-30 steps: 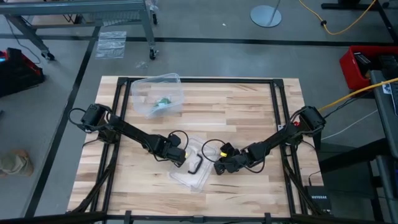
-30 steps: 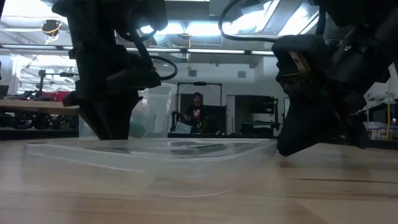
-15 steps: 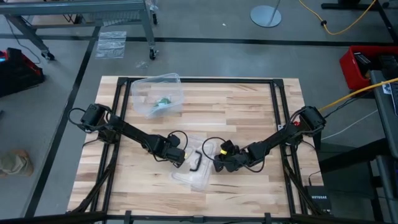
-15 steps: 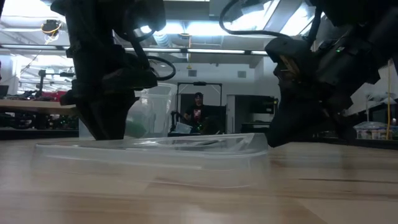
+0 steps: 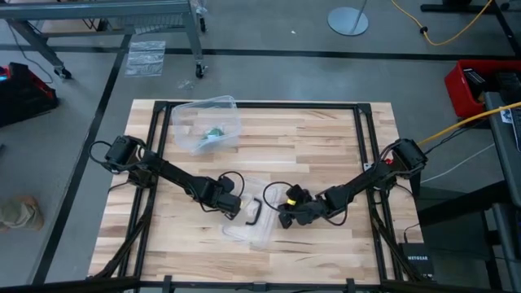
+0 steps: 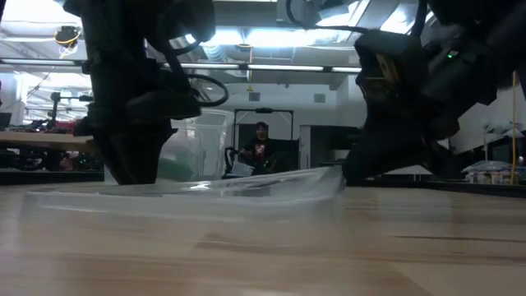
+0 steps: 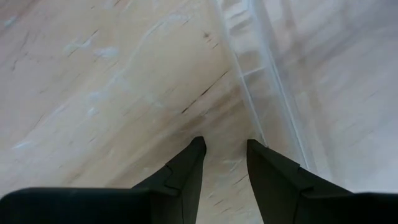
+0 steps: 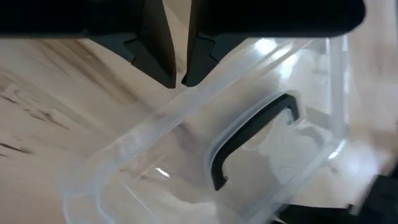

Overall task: Roll bandage
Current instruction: Close the transparent bin with the transparent bin cover

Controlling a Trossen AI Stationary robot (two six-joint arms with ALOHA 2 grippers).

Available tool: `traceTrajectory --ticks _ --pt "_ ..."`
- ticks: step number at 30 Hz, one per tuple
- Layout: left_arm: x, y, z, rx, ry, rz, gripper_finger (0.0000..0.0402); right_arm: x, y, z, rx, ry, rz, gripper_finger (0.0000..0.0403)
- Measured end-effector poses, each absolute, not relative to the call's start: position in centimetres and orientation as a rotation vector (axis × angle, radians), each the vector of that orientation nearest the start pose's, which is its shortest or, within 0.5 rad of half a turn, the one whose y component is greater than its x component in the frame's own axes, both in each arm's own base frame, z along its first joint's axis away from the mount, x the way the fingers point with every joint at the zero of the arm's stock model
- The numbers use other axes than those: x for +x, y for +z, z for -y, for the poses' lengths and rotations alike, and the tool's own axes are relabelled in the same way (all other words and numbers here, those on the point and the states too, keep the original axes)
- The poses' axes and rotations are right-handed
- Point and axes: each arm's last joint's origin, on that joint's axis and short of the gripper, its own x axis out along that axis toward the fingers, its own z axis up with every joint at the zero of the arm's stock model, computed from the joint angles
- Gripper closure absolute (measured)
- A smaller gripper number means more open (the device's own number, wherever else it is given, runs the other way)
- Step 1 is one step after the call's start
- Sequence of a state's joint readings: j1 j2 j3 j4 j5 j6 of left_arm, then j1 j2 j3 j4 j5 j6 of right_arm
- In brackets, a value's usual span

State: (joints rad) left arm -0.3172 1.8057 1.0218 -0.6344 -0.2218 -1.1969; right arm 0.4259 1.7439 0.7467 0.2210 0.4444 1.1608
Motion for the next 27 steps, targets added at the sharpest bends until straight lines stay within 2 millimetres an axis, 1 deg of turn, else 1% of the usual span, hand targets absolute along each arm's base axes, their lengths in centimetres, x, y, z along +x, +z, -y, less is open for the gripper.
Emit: traceTrajectory --ticks 2,5,10,15,20,27 --pt "29.7 13.5 9.1 -0.623 0.718 -1.198 0.0281 29.4 12.7 -12.0 0.786 -0.391 -0.576 0.0354" --pt "29.5 13.5 9.0 -0.614 0.739 -1.222 0.0281 29.6 13.0 -12.2 0.832 -0.369 -0.561 0.0354" --pt "29.3 13.5 9.2 -0.632 0.754 -1.238 0.0281 29.3 12.6 -11.9 0.861 -0.417 -0.617 0.0354" --pt "29.4 13.5 9.4 -0.629 0.741 -1.23 0.0281 29.3 12.6 -12.0 0.872 -0.393 -0.646 0.0354" --pt "29.4 13.5 9.4 -0.632 0.743 -1.23 0.0281 29.0 12.3 -12.0 0.865 -0.383 -0.713 0.0354" --pt "29.3 13.4 9.4 -0.633 0.744 -1.231 0.0281 28.3 11.6 -12.0 0.876 -0.413 -0.837 0.0354"
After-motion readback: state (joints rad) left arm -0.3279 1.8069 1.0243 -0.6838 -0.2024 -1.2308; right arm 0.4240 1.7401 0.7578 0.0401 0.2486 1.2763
